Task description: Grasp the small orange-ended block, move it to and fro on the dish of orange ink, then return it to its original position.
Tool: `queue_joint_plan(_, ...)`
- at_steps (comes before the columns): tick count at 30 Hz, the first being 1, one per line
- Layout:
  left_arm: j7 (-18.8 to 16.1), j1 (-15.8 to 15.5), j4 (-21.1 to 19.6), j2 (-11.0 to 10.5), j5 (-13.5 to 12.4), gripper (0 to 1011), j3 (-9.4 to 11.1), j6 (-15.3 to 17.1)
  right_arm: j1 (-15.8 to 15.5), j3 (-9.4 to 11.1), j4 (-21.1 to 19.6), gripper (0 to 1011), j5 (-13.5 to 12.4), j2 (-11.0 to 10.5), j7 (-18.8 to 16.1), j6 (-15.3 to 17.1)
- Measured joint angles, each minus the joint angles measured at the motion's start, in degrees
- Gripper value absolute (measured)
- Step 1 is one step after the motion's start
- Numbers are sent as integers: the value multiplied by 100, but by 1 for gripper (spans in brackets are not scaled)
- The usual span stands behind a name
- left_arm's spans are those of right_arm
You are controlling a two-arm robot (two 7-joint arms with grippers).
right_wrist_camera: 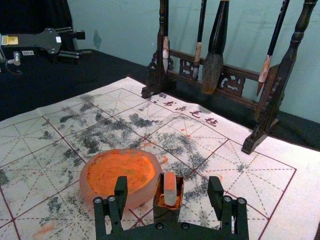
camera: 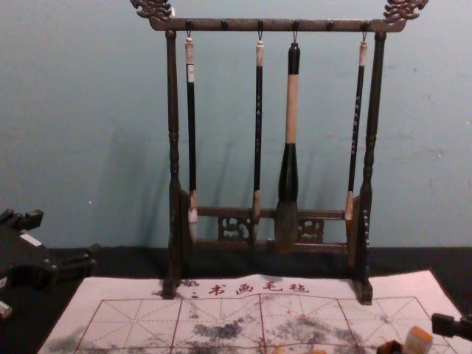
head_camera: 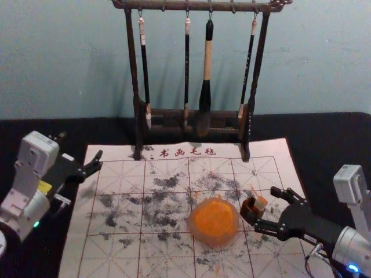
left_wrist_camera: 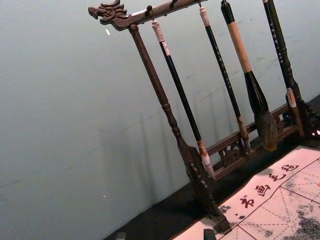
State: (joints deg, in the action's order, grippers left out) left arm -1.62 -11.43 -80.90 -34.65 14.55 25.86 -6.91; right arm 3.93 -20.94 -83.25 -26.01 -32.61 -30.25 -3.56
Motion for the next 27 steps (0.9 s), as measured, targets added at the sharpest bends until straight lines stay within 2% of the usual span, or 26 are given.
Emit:
queue_joint_plan(5,0,0,0,0,0,1001,0,0,0,-2,-3,1002,2,-3,13,-2)
queue_joint_plan(9,0,0,0,0,0,1001,0,0,0,-5,-5,942,4,-4,20,-4)
queue_joint_plan(18,0,0,0,0,0,1001,0,0,0,-8,-8,684,9,-6,28,-8)
queue_joint_plan(19,0,0,0,0,0,1002,0,0,0,-8,-8,684,10,-6,28,-8)
queue_joint_plan(27,0,0,0,0,0,1001,0,0,0,-8,-8,417,10,-7,33,-11)
